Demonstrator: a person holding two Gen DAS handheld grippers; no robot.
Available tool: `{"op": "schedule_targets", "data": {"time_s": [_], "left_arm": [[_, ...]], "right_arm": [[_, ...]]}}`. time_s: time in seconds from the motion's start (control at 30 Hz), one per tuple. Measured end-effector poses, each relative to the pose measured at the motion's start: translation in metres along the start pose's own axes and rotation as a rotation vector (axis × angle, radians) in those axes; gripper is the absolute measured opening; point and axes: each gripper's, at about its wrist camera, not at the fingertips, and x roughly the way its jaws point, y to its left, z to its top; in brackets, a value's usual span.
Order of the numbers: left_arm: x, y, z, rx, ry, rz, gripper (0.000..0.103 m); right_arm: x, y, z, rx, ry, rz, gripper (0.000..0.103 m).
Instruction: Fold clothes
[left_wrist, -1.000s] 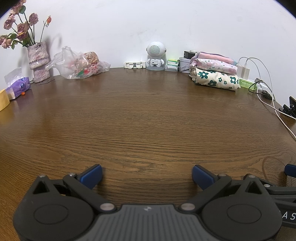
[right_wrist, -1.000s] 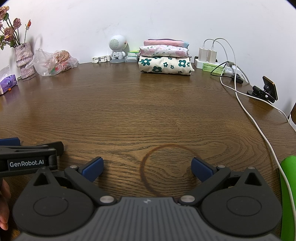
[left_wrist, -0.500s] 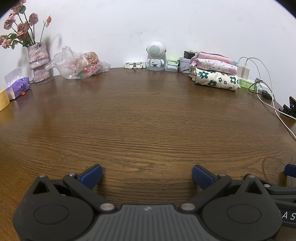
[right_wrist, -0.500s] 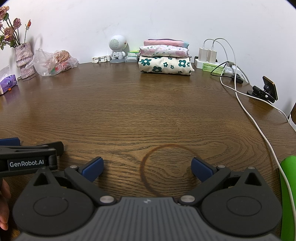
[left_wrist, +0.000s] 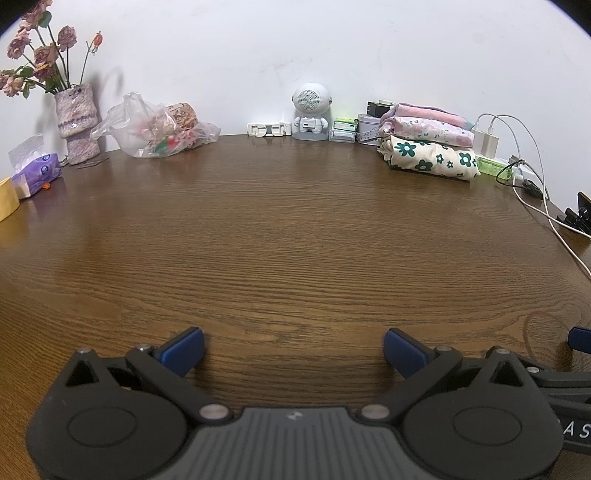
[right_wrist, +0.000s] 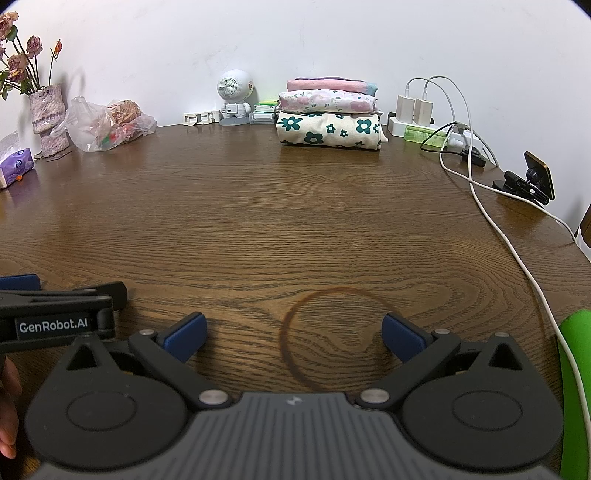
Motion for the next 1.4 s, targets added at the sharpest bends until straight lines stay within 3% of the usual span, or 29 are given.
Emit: {"op": "schedule_targets", "data": {"time_s": [1.4], "left_arm": [[-0.0001, -0.0010, 0.0004, -0.001, 0.000, 0.002, 0.103]], "right_arm": [[-0.0005, 0.0008, -0.0001, 0.013, -0.001, -0.012, 0.103]]}}
